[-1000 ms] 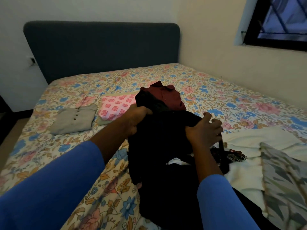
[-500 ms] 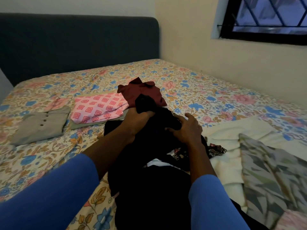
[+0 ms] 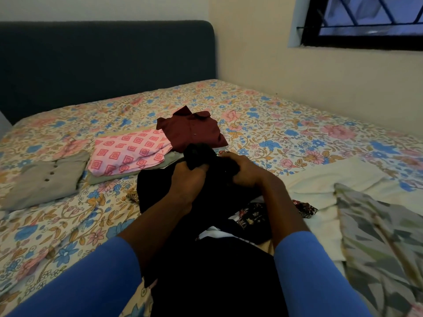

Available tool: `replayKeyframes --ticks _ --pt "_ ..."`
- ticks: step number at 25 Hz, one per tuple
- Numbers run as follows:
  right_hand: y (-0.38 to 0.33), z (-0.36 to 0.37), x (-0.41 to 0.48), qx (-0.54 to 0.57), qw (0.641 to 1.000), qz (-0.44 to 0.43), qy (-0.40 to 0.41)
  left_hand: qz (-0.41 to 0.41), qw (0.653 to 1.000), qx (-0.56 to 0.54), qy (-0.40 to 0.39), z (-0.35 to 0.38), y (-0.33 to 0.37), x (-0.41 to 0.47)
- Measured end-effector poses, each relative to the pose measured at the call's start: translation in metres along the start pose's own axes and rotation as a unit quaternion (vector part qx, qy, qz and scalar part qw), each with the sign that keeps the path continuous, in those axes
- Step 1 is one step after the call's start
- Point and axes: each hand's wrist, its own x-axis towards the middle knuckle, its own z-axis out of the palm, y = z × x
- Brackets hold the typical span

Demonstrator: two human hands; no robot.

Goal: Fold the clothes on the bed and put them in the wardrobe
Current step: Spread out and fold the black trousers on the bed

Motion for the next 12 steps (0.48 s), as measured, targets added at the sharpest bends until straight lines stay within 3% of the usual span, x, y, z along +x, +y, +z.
replayKeyframes --ticks 4,7,9,12 --pt "-0.007 -0.023 0.013 -0.085 0.995 -0.01 -0.045 -0.005 0.998 -0.023 0.064 -0.001 0.002 0.014" --pt "-0.004 -0.037 0.019 -0.082 0.996 -0.01 0.042 0.063 0.992 0.042 0.102 0.01 -0.005 0.009" --pt "-0.006 -0.044 0.015 -0.017 0.998 0.029 0.061 0.087 0.987 0.116 0.072 0.021 -0.013 -0.002" --pt "-0.015 -0.046 0.007 0.042 0.992 0.117 0.0 0.155 0.955 0.253 0.01 0.038 -0.031 -0.015"
